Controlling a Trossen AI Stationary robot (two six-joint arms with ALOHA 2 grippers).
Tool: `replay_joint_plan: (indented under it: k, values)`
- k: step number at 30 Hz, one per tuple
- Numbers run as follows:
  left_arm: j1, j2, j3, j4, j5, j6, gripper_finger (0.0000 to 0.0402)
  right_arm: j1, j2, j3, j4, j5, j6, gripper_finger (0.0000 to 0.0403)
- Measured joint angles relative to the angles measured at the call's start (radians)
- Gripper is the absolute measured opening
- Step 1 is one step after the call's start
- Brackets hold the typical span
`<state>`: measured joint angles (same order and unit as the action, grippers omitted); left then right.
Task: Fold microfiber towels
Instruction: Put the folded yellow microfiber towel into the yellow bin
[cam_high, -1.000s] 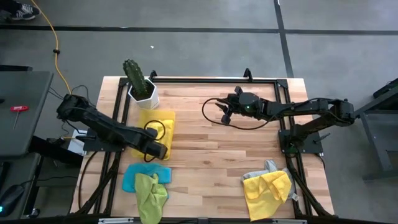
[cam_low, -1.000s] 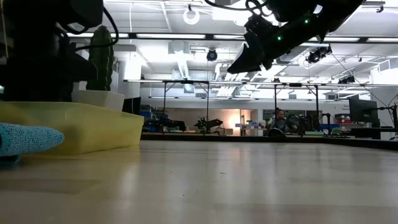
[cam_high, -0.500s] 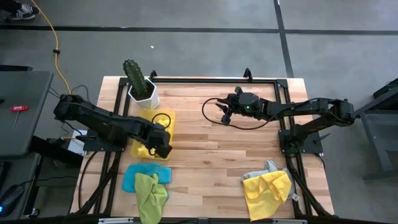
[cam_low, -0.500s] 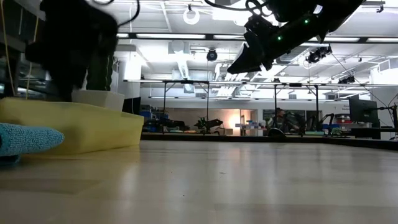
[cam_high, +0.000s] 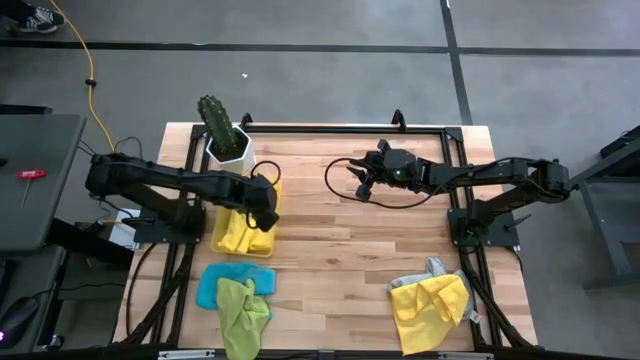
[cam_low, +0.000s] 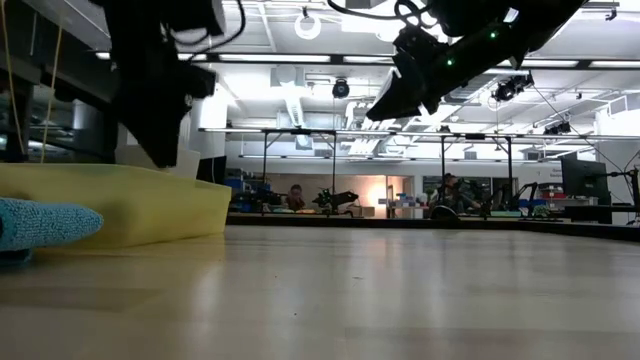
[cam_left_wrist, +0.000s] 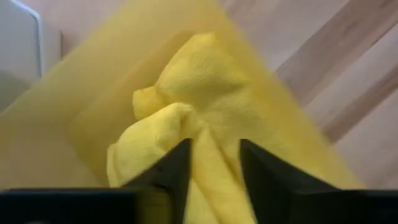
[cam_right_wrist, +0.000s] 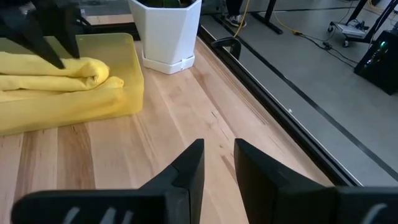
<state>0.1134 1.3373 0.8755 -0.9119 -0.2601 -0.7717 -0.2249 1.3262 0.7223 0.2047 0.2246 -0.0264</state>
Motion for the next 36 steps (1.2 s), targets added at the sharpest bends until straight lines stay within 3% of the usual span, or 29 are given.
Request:
replay_joint_plan:
  k: [4, 8, 14, 25, 31, 36]
  values:
    - [0.042, 0.000, -0.099, 0.153, 0.054, 0.075, 0.0015, 0.000, 0.000, 0.000, -0.002, 0.000, 0.000, 0.0078]
    - [0.075, 0.000, -0.163, 0.264, 0.110, 0.150, 0.0008, 0.000, 0.000, 0.000, -0.006, 0.000, 0.000, 0.0078]
    - [0.116, 0.001, -0.221, 0.274, 0.110, 0.156, 0.0001, 0.000, 0.000, 0.000, -0.006, 0.000, 0.000, 0.0078]
    - [0.160, -0.007, -0.224, 0.107, -0.041, 0.158, 0.0000, 0.000, 0.000, 0.000, -0.006, 0.000, 0.000, 0.0078]
    - [0.149, -0.014, -0.213, 0.227, 0.045, 0.212, 0.0000, 0.000, 0.000, 0.000, -0.006, 0.000, 0.000, 0.0078]
    - [0.097, -0.014, -0.131, 0.231, 0.068, 0.226, 0.0000, 0.000, 0.000, 0.000, -0.006, 0.000, 0.000, 0.0078]
